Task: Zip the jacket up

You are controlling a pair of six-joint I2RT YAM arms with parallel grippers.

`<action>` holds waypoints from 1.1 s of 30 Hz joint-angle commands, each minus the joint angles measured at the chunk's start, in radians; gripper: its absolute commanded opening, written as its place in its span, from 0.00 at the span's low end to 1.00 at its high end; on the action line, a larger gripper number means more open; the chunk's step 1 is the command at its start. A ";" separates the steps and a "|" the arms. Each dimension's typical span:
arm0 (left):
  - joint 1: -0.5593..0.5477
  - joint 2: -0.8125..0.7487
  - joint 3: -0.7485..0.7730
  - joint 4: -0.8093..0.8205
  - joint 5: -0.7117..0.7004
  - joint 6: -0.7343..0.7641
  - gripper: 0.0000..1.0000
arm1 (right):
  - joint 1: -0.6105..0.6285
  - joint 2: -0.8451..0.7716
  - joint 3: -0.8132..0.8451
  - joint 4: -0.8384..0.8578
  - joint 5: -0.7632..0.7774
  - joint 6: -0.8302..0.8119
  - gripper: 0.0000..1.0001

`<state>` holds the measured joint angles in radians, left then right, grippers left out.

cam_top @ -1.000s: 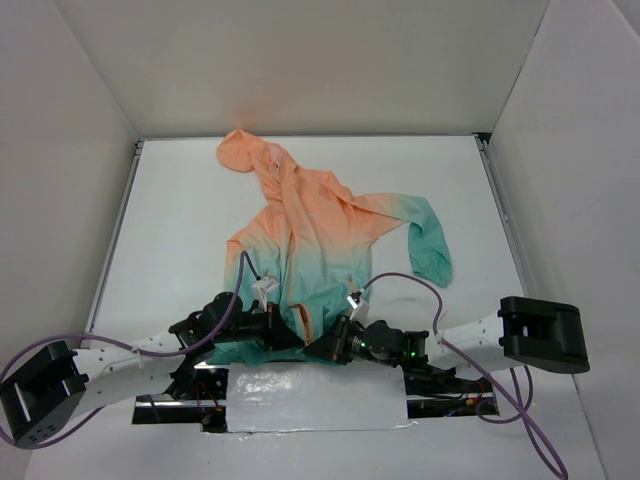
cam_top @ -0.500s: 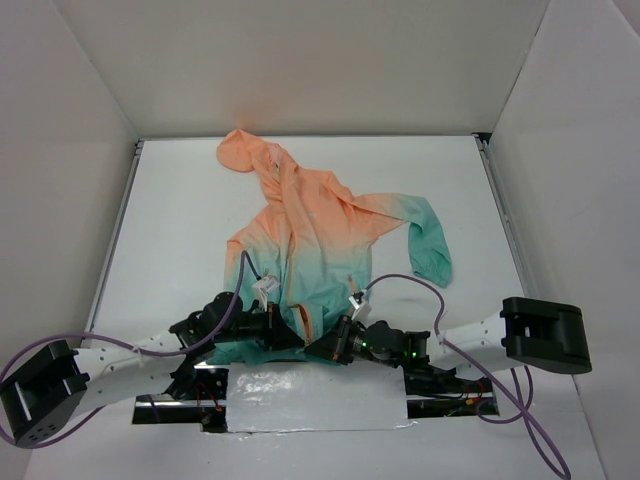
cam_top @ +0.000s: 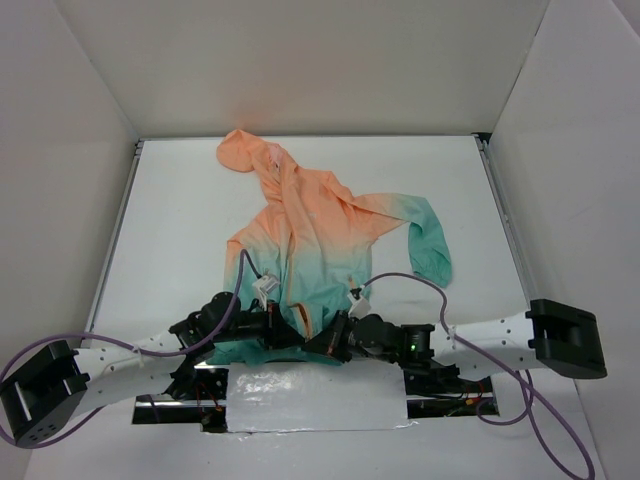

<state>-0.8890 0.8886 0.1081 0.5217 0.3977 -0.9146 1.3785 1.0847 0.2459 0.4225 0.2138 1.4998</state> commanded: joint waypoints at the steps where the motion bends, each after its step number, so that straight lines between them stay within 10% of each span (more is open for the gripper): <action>1: -0.007 0.004 -0.015 0.063 0.023 0.037 0.03 | 0.004 -0.069 0.139 -0.190 0.055 0.046 0.00; 14: -0.007 0.023 0.007 0.100 0.029 0.077 0.03 | 0.001 -0.057 0.389 -0.712 -0.020 0.388 0.00; 33: -0.016 0.046 -0.021 0.181 0.055 0.103 0.03 | -0.196 -0.100 0.254 -0.521 -0.263 0.666 0.00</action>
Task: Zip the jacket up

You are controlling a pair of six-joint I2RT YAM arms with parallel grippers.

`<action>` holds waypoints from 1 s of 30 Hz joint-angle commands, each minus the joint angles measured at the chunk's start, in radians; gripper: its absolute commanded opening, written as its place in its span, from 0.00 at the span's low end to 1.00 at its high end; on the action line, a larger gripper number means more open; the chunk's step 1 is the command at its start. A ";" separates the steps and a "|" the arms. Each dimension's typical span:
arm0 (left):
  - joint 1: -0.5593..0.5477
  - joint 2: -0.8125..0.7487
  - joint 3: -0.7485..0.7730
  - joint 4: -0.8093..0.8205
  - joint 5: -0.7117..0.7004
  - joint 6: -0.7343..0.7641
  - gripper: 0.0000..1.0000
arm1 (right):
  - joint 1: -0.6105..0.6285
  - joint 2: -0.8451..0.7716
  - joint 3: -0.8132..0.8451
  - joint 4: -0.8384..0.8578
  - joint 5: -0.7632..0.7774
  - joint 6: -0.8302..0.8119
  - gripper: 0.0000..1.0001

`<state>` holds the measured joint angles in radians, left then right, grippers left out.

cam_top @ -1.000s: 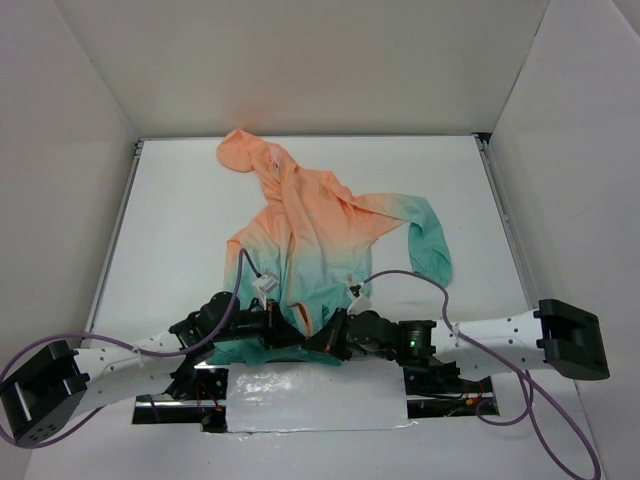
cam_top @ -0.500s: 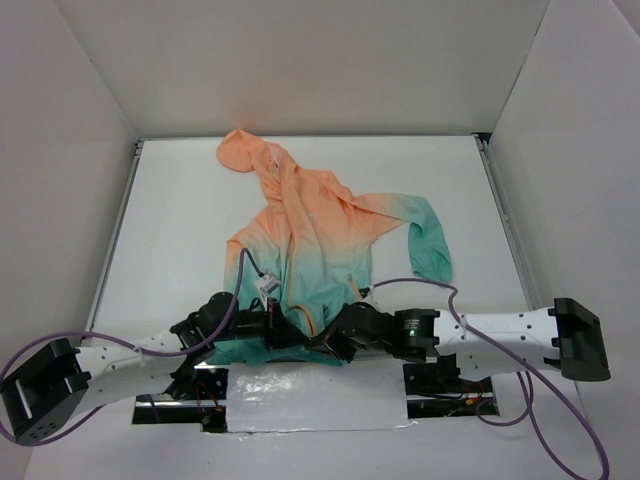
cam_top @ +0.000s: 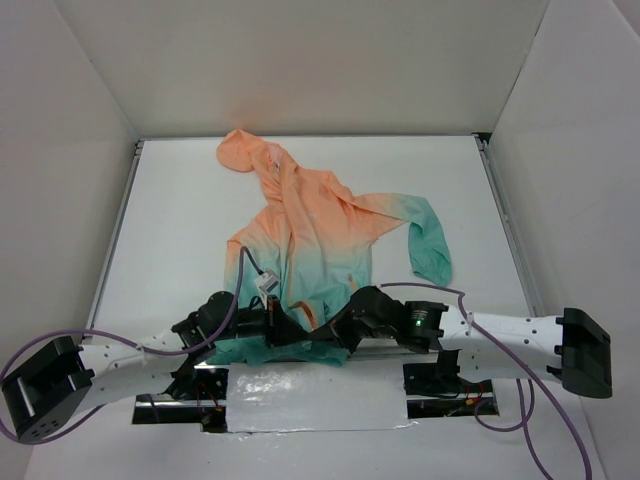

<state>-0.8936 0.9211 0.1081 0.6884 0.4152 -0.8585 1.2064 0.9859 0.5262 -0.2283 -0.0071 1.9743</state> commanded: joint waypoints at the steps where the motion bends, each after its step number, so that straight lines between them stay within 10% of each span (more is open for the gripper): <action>1: -0.013 0.012 -0.019 0.014 0.034 0.049 0.03 | -0.024 0.002 -0.034 0.167 -0.066 0.216 0.00; 30: -0.091 -0.004 -0.004 0.003 0.028 0.125 0.00 | -0.251 0.120 0.063 0.185 -0.180 0.399 0.00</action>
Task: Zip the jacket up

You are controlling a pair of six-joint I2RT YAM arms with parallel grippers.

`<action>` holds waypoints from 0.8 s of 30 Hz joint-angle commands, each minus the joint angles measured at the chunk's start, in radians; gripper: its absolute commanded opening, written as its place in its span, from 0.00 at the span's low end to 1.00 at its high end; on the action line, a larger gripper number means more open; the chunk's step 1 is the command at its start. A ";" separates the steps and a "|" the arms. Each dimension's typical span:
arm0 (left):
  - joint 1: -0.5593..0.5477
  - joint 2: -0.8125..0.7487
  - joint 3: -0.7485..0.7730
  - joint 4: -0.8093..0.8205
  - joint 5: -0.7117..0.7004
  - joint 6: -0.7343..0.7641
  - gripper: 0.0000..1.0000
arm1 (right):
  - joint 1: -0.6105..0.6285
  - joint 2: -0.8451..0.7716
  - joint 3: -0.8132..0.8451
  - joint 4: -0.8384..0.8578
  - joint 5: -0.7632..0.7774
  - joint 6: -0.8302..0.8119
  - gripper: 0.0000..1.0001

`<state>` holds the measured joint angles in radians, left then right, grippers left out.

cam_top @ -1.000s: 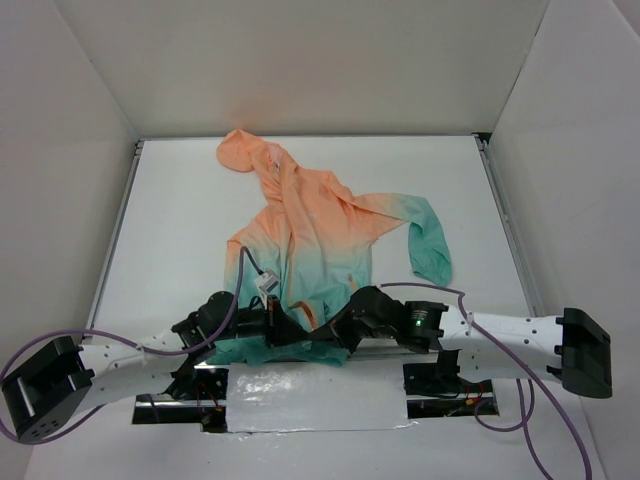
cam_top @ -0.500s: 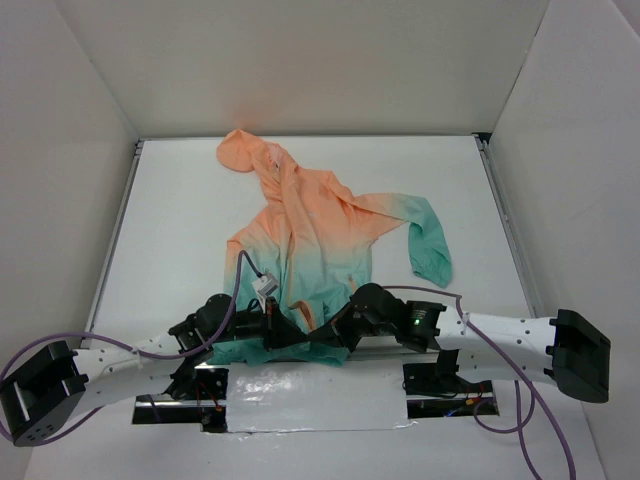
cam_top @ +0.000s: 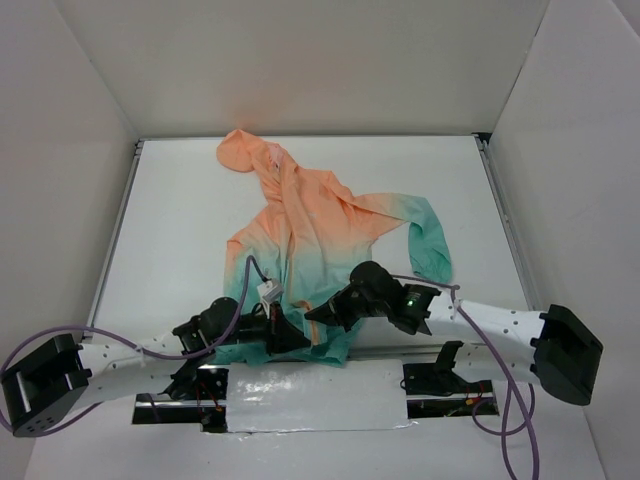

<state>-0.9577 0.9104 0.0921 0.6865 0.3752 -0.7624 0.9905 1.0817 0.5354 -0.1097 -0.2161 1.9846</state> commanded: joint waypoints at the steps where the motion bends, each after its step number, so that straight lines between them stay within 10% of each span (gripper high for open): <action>1: -0.032 0.008 0.012 0.002 0.061 0.032 0.00 | -0.035 0.043 0.067 0.059 0.017 0.379 0.00; 12: -0.072 -0.022 0.038 -0.059 0.036 0.029 0.00 | -0.222 0.260 0.233 0.025 -0.057 0.240 0.00; 24: -0.099 -0.195 0.023 -0.317 -0.150 -0.037 0.00 | -0.526 0.754 1.022 -0.225 -0.169 -0.013 0.00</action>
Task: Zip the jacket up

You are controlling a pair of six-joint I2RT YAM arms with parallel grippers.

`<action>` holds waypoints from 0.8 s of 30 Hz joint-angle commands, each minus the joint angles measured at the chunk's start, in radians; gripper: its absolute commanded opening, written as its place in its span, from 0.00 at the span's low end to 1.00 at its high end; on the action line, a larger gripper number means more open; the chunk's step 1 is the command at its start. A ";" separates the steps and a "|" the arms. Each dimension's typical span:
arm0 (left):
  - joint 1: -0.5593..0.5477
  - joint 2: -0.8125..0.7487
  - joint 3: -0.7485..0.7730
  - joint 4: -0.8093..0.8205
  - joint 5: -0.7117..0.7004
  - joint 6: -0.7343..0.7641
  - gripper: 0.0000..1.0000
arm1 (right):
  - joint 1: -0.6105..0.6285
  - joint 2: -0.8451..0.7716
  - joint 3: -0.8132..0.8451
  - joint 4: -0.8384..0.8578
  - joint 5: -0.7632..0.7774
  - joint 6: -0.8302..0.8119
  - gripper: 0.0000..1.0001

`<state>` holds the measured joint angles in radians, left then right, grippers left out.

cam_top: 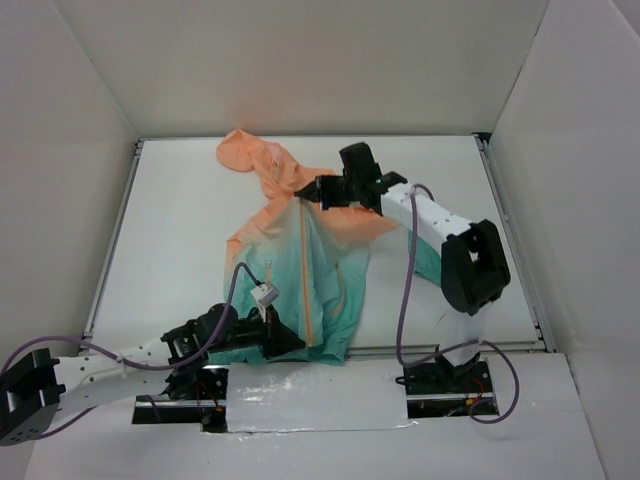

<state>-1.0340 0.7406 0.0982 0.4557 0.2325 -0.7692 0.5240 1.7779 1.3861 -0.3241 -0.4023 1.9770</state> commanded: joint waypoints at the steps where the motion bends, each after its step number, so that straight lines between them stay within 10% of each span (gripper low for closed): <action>1: -0.023 -0.032 0.015 -0.110 -0.013 -0.039 0.00 | -0.077 0.130 0.224 -0.022 0.007 -0.010 0.00; 11: -0.040 -0.012 -0.006 -0.178 -0.110 -0.091 0.00 | -0.292 0.521 0.799 0.248 -0.076 -0.053 0.00; 24: -0.041 0.089 -0.045 -0.186 -0.337 -0.219 0.00 | -0.458 0.620 1.030 0.477 -0.087 -0.151 0.00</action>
<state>-1.0569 0.8028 0.0715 0.3386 -0.0994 -0.9405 0.0998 2.4111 2.3569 -0.0277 -0.5423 1.8629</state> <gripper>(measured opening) 0.152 0.006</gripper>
